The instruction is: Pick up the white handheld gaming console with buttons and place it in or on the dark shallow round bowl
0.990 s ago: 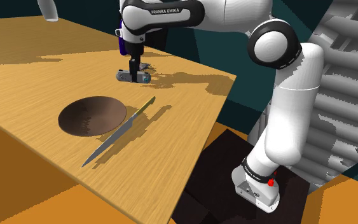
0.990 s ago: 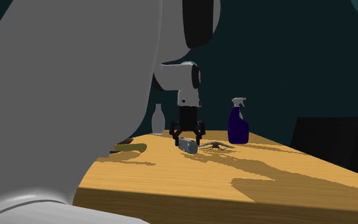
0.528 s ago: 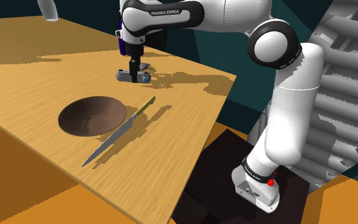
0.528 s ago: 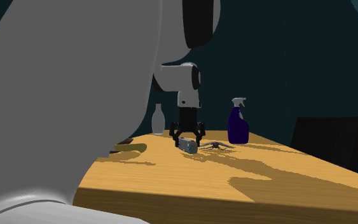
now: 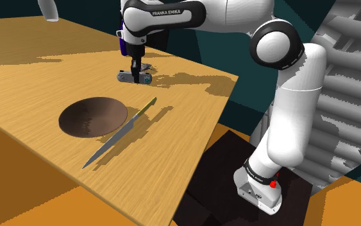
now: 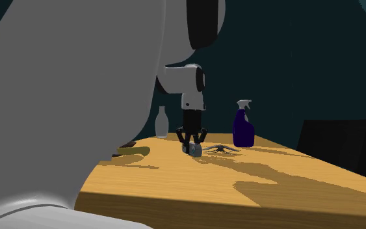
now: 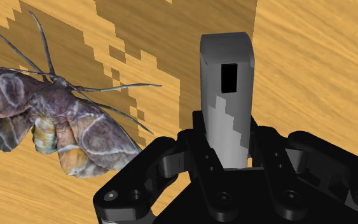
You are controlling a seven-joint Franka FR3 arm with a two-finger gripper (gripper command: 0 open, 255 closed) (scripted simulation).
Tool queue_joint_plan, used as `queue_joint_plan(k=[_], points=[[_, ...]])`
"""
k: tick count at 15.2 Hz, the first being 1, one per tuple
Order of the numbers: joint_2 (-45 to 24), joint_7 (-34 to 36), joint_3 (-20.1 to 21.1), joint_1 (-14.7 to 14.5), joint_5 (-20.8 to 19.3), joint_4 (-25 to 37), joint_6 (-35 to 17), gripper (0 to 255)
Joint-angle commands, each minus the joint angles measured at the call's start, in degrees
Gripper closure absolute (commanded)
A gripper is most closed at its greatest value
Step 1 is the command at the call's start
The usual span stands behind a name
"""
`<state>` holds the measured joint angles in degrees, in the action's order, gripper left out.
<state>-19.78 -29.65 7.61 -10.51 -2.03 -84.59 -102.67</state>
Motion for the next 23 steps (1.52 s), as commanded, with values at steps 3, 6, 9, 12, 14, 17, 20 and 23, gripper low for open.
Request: queue_joint_plan(k=[3, 6, 9, 12, 14, 17, 20, 23], points=[[0.0, 0.0, 0.0, 0.0, 0.0, 0.7, 0.7, 255], [0.0, 0.0, 0.0, -0.1, 0.0, 3.0, 3.0, 255], [-0.1, 0.0, 0.0, -0.1, 0.0, 5.5, 5.4, 255], [-0.4, 0.0, 0.1, -0.2, 0.0, 8.2, 7.9, 255], [-0.6, 0.0, 0.1, -0.3, -0.1, 10.2, 9.5, 255], [-1.2, 0.0, 0.1, -0.4, -0.1, 13.4, 12.2, 255], [-2.0, 0.1, 0.1, -0.6, -0.2, 17.0, 14.9, 255], [-3.1, 0.1, 0.1, -0.8, -0.4, 21.0, 17.9, 255]])
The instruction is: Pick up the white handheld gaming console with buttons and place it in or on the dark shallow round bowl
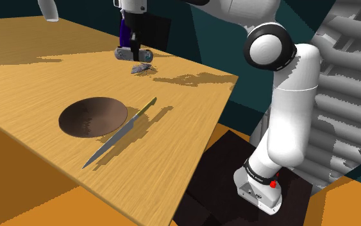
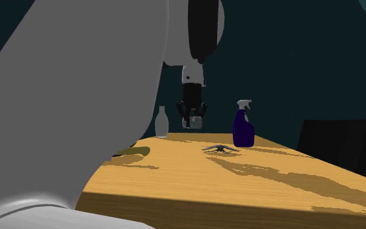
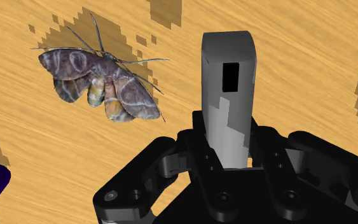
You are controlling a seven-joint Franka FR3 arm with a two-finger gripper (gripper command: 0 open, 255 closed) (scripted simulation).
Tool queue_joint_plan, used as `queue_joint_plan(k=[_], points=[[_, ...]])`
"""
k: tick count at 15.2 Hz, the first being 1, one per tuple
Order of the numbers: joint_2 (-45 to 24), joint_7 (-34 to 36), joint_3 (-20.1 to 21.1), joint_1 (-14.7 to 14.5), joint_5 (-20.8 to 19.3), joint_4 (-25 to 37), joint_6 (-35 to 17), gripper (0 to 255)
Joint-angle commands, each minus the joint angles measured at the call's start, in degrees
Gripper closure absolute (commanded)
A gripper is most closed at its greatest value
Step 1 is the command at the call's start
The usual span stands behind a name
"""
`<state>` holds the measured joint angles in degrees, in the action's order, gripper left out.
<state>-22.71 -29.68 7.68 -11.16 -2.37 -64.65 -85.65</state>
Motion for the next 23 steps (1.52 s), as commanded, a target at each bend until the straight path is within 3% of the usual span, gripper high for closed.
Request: queue_joint_plan(k=[1, 2, 7, 13, 23], points=[[-0.7, 0.1, 0.0, -0.2, -0.1, 2.5, 1.9, 255], [-1.0, 0.1, 0.0, -0.3, -0.1, 3.7, 2.7, 255], [3.6, 5.9, 1.8, -3.9, 0.0, -3.6, 0.1, 255], [6.5, 13.1, 4.3, -8.6, 0.0, -8.1, -1.6, 255], [5.9, 25.7, 8.7, -17.1, -1.1, -7.8, -1.9, 255]])
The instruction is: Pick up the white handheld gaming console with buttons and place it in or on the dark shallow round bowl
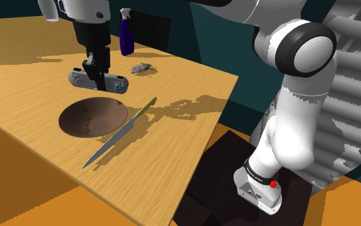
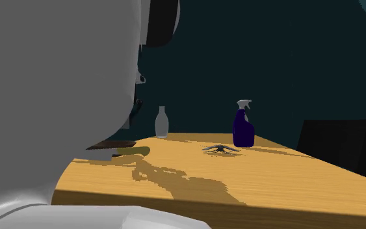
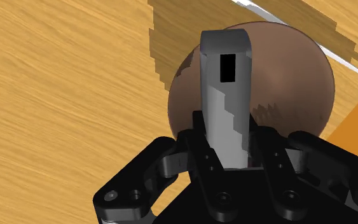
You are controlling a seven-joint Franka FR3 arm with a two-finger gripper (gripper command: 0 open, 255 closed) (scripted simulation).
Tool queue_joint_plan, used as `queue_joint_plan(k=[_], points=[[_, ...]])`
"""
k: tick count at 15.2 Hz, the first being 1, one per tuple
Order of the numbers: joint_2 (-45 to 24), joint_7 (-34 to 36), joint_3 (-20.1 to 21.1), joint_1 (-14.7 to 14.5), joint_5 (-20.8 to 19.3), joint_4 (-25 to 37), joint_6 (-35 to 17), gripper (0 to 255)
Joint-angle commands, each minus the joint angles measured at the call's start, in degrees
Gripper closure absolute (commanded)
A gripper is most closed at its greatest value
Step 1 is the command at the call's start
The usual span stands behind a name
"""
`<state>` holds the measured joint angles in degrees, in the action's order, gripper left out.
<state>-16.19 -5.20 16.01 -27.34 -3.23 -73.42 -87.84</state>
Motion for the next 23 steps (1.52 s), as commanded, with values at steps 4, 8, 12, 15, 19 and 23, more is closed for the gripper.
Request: queue_joint_plan(k=[4, 8, 12, 15, 19, 23], points=[[-1.7, 4.7, 1.5, -3.3, -0.8, 1.4, -0.2, 255], [-0.7, 4.5, 1.4, -2.9, -0.5, -3.1, -3.8, 255], [0.0, 4.4, 1.4, -2.6, -0.3, -7.1, -7.2, 255], [0.3, 4.4, 1.3, -2.4, -0.2, -10.2, -9.9, 255], [0.3, 4.4, 1.3, -2.4, -0.2, -10.2, -9.9, 255], [0.3, 4.4, 1.3, -2.4, -0.2, -10.2, -9.9, 255]])
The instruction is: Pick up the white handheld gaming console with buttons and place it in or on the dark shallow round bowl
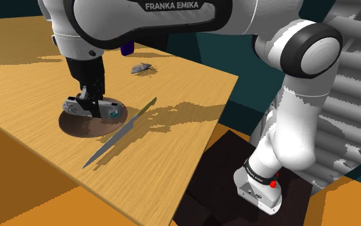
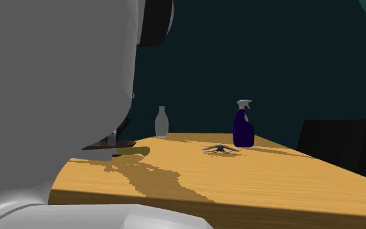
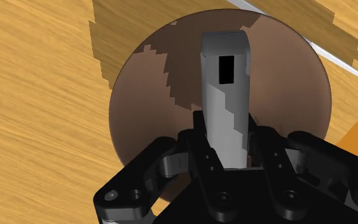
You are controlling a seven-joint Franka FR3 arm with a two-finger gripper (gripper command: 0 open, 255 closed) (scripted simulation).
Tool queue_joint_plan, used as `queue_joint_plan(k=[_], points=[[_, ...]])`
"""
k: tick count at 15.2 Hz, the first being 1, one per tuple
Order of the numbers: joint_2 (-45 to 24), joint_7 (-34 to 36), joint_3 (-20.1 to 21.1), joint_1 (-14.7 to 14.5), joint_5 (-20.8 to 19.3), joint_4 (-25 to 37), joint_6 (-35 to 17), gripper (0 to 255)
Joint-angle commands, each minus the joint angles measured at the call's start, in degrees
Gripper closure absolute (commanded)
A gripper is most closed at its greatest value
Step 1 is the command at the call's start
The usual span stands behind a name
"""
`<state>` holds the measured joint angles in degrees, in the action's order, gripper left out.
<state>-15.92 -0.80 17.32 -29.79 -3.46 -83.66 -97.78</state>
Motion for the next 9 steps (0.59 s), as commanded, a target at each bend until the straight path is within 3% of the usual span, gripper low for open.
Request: queue_joint_plan(k=[1, 6, 9], points=[[0.0, 0.0, 0.0, 0.0, 0.0, 0.0, 0.0, 0], [0.0, 0.0, 0.0, 0.0, 0.0, 0.0, 0.0, 0], [-1.1, 0.1, 0.1, -0.5, -0.3, 7.4, 6.3, 0]])
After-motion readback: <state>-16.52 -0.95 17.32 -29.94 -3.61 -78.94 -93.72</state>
